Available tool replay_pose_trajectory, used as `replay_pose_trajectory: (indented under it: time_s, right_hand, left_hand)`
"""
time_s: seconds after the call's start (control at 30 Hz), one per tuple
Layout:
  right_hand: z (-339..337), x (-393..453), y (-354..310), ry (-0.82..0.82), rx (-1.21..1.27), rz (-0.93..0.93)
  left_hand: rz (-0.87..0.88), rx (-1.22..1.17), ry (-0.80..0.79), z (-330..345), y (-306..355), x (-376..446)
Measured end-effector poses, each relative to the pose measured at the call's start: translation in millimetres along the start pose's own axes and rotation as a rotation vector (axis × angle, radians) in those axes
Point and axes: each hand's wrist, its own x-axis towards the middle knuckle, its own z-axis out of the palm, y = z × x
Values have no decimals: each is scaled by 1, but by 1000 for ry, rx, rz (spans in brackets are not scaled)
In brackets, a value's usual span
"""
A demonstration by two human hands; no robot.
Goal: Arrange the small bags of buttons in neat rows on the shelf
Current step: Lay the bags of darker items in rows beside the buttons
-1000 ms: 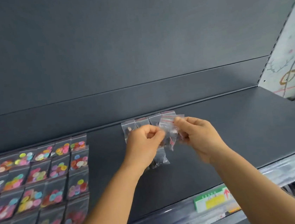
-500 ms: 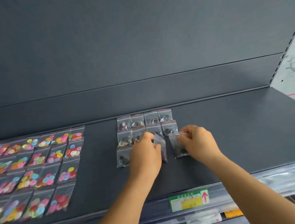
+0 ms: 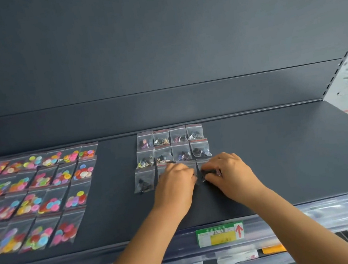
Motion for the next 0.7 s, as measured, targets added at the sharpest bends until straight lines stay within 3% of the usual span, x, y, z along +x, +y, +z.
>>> replay_pose_trajectory:
  time_s: [0.47,0.7]
  right_hand:
    - [-3,3,-7,-54,-35,90]
    - [-1,6,-27,-7,-106,-11]
  left_hand:
    - [-15,50,-31,-6,2,-1]
    - [-65,138,24,-26,-7,-14]
